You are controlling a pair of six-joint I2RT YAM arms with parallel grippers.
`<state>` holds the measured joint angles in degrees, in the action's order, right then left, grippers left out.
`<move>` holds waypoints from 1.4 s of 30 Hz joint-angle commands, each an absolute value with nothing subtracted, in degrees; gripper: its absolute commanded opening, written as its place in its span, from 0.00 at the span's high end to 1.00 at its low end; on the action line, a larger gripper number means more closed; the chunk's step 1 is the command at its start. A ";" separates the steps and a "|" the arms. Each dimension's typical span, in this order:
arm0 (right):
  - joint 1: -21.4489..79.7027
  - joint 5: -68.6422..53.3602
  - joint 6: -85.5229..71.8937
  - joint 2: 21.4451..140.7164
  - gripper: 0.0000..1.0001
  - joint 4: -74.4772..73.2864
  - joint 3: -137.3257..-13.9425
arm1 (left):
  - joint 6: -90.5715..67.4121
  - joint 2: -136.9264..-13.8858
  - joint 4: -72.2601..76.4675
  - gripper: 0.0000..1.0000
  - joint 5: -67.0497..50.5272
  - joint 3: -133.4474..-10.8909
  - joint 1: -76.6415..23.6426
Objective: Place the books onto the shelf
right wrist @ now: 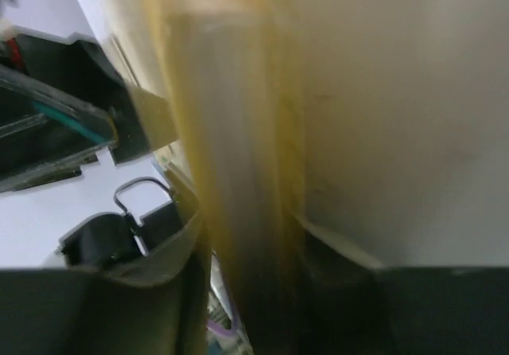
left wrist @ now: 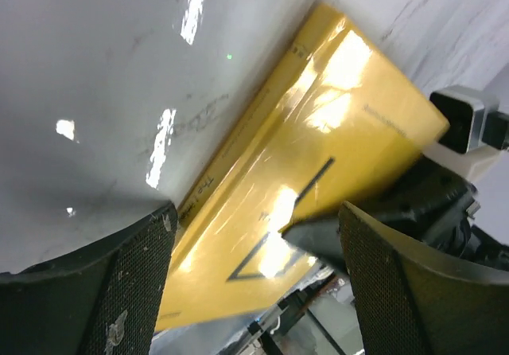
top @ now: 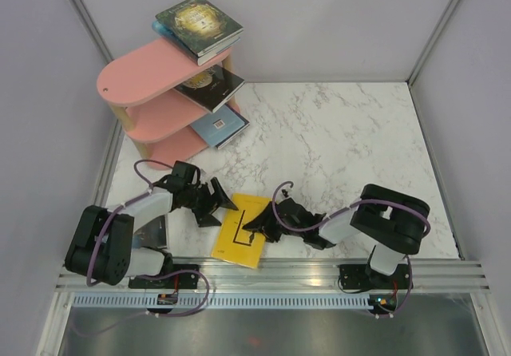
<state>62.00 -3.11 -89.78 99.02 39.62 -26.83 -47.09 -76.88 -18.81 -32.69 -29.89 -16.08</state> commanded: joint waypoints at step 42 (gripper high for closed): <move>54.58 -29.44 -93.25 85.16 1.00 68.90 -31.82 | -62.50 -53.00 13.90 0.98 -59.08 -27.86 -16.44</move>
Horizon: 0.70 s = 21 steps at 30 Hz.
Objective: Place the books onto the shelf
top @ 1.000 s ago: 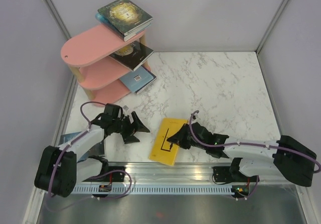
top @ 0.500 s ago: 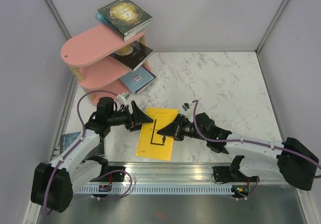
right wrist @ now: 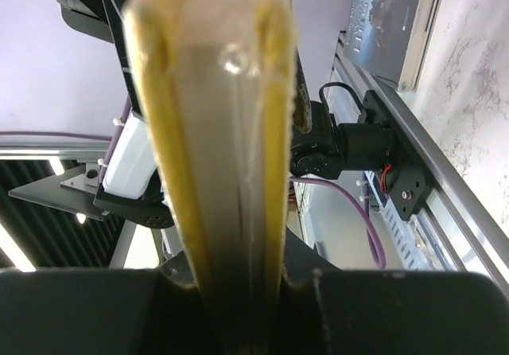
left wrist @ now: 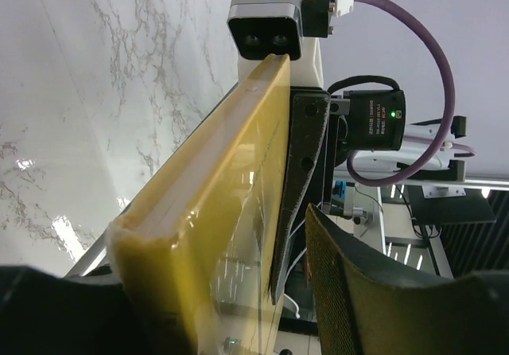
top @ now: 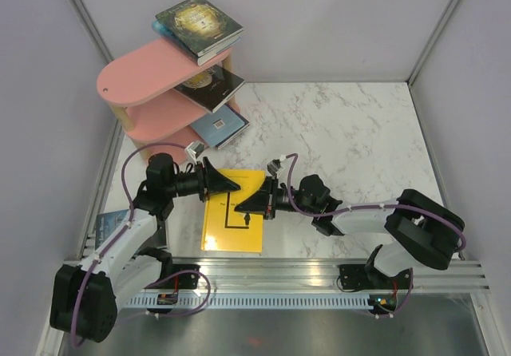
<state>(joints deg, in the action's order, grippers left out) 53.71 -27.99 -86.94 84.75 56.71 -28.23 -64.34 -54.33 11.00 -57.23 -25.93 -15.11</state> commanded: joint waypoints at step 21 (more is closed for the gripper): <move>54.58 -22.94 -95.80 75.77 0.02 66.27 -20.49 | -61.34 -56.42 -8.17 0.98 -42.81 -45.35 -12.83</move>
<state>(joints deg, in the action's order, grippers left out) 54.52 -25.08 -95.00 78.70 64.29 -22.41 -57.49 -56.12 -9.32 -43.51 -41.34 -13.72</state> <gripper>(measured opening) 0.980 0.548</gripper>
